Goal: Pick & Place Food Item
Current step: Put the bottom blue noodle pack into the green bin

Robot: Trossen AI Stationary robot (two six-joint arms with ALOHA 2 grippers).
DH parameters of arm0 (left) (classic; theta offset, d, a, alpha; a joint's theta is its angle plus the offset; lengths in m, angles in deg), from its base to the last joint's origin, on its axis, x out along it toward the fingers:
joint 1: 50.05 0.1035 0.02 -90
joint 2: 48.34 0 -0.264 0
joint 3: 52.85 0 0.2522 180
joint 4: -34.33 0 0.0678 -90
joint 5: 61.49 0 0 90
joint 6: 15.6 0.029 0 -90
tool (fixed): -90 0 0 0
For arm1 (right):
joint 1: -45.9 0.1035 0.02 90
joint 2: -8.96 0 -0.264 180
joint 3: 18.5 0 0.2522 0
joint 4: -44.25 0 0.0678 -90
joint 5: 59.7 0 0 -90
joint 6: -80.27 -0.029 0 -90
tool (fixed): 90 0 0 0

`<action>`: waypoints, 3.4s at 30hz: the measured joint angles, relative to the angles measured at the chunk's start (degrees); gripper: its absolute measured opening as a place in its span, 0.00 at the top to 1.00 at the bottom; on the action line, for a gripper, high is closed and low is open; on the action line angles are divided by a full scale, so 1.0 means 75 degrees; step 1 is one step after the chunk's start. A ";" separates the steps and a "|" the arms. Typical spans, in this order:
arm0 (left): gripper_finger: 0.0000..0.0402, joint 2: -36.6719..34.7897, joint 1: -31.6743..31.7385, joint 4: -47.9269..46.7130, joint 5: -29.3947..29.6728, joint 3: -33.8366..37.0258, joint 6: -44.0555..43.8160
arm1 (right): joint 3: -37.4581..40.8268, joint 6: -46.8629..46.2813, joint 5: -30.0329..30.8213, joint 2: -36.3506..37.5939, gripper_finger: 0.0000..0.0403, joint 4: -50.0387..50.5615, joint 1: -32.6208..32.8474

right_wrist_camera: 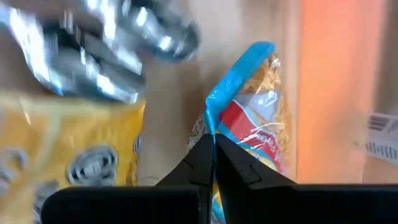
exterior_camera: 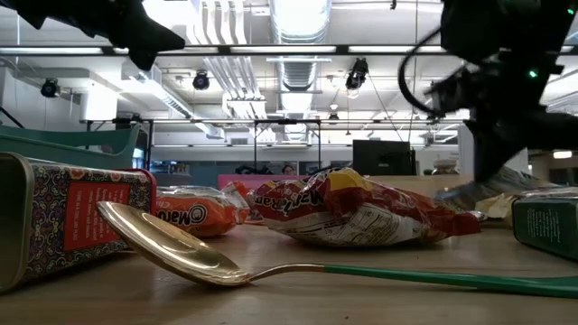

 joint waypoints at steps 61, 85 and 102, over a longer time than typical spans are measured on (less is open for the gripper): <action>0.87 0.3043 -0.1070 0.6034 -0.0363 0.1673 -0.3041 | -0.0026 0.1391 0.0083 0.0585 0.98 -0.8646 0.0729; 0.27 0.5617 -0.2667 0.5945 0.0013 -0.0368 0.0226 | -0.0026 0.1391 -0.0715 0.0293 0.98 -0.9678 0.0921; 0.27 0.6353 -0.2827 0.5688 -0.0725 -0.0819 0.0832 | -0.0102 0.1467 -0.0910 0.0174 0.98 -0.9935 0.0933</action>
